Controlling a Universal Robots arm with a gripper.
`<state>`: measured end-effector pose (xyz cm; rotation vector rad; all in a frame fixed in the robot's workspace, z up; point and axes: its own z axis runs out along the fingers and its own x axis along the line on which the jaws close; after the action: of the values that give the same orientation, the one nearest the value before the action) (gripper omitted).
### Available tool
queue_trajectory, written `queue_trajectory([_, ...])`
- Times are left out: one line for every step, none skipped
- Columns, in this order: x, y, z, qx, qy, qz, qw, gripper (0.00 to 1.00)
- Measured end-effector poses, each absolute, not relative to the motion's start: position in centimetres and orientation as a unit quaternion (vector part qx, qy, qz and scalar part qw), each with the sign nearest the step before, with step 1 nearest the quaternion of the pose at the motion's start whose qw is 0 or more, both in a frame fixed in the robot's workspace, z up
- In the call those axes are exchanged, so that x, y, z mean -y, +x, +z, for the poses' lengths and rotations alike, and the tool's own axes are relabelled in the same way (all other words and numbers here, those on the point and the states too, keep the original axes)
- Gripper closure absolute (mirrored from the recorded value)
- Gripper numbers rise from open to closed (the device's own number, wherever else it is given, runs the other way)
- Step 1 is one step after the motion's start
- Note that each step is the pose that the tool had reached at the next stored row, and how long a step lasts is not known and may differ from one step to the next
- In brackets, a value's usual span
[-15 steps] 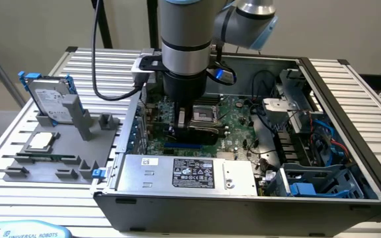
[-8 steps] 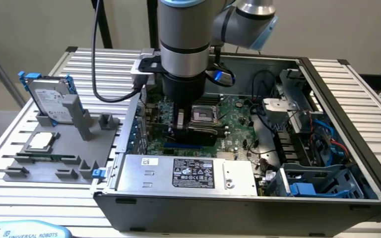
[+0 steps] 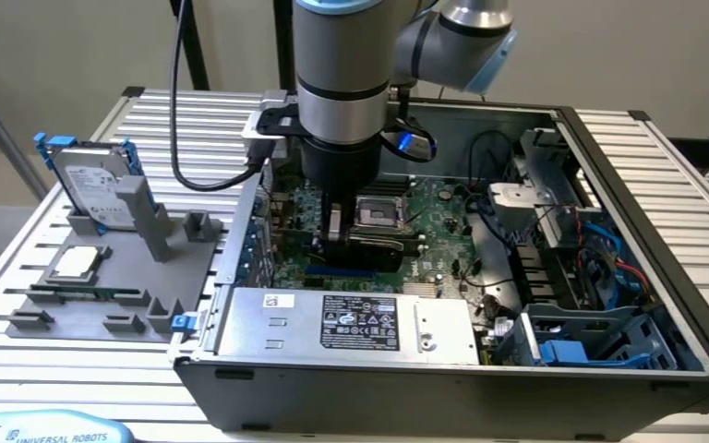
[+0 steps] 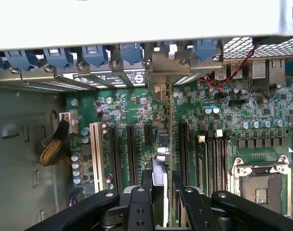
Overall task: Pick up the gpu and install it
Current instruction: 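Insert the gpu into the slot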
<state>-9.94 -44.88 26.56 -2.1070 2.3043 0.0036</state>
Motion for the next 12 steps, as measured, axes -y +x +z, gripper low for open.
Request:
queue_trajectory([44.86,-9.94,26.57,-0.738,-0.675,0.001,0.01,0.73])
queue_trajectory([44.83,-9.95,26.58,-0.738,-0.675,0.001,0.009,0.73])
queue_trajectory([44.79,-9.95,26.57,-0.738,-0.675,0.001,0.009,0.73])
queue_trajectory([44.75,-9.96,26.57,-0.738,-0.675,0.001,0.009,0.73])
queue_trajectory([44.71,-9.97,26.57,-0.738,-0.675,0.001,0.009,0.73])
queue_trajectory([44.68,-9.97,26.56,-0.738,-0.675,0.001,0.009,0.73])
queue_trajectory([44.65,-9.98,26.56,-0.738,-0.675,0.001,0.009,0.73])
queue_trajectory([44.65,-10.0,26.55,-0.738,-0.675,0.001,0.009,0.73])
queue_trajectory([44.65,-10.02,26.54,-0.738,-0.675,0.001,0.009,0.73])
queue_trajectory([44.65,-10.05,26.53,-0.738,-0.675,0.001,0.009,0.73])
queue_trajectory([44.64,-10.08,26.52,-0.738,-0.675,0.001,0.009,0.73])
queue_trajectory([44.64,-10.11,26.5,-0.738,-0.675,0.001,0.009,0.73])
